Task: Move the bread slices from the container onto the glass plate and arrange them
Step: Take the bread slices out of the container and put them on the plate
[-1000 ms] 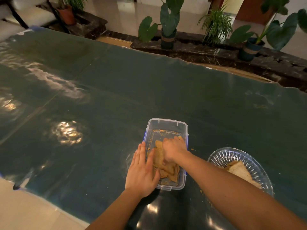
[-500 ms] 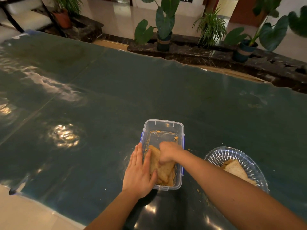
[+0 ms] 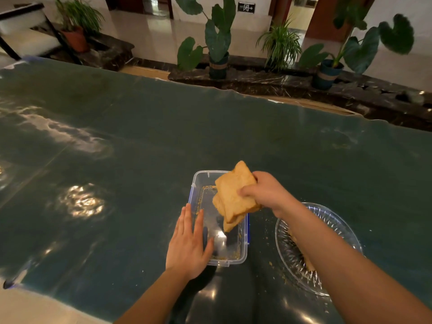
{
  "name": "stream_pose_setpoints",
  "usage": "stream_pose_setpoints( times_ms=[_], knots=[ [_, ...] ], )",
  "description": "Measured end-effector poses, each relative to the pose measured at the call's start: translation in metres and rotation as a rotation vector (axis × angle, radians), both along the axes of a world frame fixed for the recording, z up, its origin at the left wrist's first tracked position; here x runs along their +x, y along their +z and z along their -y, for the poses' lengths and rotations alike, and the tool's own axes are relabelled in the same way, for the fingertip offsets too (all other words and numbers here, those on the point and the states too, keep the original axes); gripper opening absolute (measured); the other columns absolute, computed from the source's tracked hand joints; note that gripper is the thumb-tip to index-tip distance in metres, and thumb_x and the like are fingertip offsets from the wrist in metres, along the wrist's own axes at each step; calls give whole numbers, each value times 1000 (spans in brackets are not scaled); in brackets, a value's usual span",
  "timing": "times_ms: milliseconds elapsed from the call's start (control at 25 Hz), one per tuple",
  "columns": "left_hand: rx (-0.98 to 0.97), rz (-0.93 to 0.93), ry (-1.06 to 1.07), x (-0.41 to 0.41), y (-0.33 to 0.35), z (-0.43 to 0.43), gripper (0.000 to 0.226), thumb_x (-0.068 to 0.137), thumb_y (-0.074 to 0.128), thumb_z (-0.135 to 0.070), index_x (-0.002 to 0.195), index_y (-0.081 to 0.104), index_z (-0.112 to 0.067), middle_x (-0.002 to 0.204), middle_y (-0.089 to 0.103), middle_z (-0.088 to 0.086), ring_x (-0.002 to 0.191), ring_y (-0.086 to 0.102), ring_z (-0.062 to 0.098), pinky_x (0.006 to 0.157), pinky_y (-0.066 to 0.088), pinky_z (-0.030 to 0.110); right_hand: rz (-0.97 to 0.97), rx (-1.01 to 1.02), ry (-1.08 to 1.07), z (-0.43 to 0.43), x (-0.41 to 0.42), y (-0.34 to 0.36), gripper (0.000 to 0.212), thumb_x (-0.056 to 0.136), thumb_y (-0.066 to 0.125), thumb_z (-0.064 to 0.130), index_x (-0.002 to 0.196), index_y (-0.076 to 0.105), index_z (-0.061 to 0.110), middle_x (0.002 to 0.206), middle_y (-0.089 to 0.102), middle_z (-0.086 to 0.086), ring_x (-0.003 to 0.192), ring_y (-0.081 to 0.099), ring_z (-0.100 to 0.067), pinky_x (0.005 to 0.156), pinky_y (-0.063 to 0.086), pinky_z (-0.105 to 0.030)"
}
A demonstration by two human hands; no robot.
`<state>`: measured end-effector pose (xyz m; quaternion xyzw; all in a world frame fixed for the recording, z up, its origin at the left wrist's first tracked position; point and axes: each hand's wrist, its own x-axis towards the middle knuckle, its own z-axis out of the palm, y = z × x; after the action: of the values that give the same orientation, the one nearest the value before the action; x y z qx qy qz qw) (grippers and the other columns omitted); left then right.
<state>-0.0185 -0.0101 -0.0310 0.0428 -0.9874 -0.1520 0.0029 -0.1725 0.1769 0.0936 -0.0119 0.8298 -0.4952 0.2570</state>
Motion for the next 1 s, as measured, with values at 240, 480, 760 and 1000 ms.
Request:
stream_pose_setpoints(
  times_ms=[240, 480, 760, 1000],
  knots=[
    [29, 22, -10, -2, 6, 0, 76, 93, 23, -64, 155, -3, -29, 164, -10, 10, 150, -10, 24, 120, 11, 41, 4, -309, -183, -97, 28, 31, 49, 66, 81, 26, 111, 64, 16, 102, 75, -5, 91, 73, -24, 71, 59, -40],
    [-24, 21, -27, -4, 7, -4, 73, 94, 38, -56, 154, 15, -21, 164, 2, 13, 151, -5, 26, 119, 11, 40, 92, -330, -354, -196, 66, -1, 47, 69, 80, 22, 112, 64, 12, 104, 74, -12, 93, 72, -33, 79, 58, -51],
    [-124, 24, -56, -9, 12, -23, 66, 92, 37, -52, 143, 41, -11, 157, 27, 22, 149, 15, 36, 120, 19, 51, 183, 3, -427, -228, 88, -78, 42, 80, 73, 11, 118, 58, 1, 106, 71, -14, 95, 69, -32, 91, 53, -55],
    [-48, -3, -59, -8, 20, -56, 77, 89, 22, -61, 145, 40, -13, 159, 24, 20, 150, 11, 34, 121, 14, 49, -88, 482, -355, -224, 93, -87, 66, 74, 76, 28, 131, 46, 12, 116, 64, -7, 101, 62, -28, 80, 52, -38]
  ],
)
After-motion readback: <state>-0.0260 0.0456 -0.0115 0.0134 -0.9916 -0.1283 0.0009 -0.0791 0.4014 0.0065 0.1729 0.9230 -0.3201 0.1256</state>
